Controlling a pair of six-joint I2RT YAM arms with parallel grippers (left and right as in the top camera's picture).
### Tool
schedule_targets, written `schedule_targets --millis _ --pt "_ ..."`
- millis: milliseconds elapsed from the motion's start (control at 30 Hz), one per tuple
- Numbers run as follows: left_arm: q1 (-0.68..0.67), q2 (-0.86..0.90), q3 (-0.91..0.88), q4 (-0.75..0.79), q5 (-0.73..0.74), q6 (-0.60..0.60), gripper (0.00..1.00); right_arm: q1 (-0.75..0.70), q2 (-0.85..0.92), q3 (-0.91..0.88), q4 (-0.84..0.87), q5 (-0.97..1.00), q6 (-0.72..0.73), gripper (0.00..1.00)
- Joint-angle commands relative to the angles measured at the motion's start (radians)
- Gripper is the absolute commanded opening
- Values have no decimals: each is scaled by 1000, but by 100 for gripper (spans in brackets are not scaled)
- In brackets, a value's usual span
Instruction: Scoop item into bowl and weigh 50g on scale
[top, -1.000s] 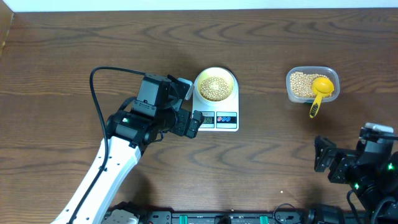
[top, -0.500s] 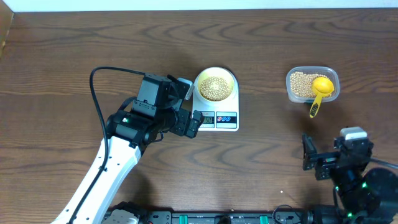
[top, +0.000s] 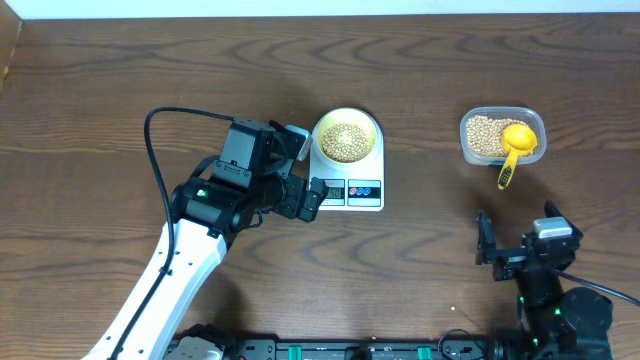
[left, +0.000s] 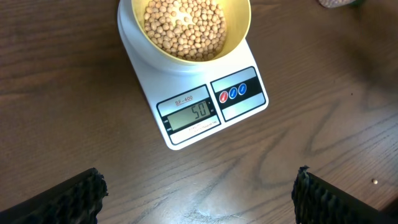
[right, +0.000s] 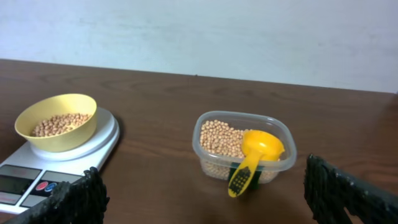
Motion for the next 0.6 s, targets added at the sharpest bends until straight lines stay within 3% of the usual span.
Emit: schedule_targets --millis 0,367,567 --pt "3 0 1 1 -8 14 98 28 -10 -51 44 -3 -11 99" --pt "3 0 1 1 -8 14 98 55 -10 -256 333 1 -33 99" --pt "3 0 1 1 -8 14 98 55 -10 -260 346 8 -69 99"
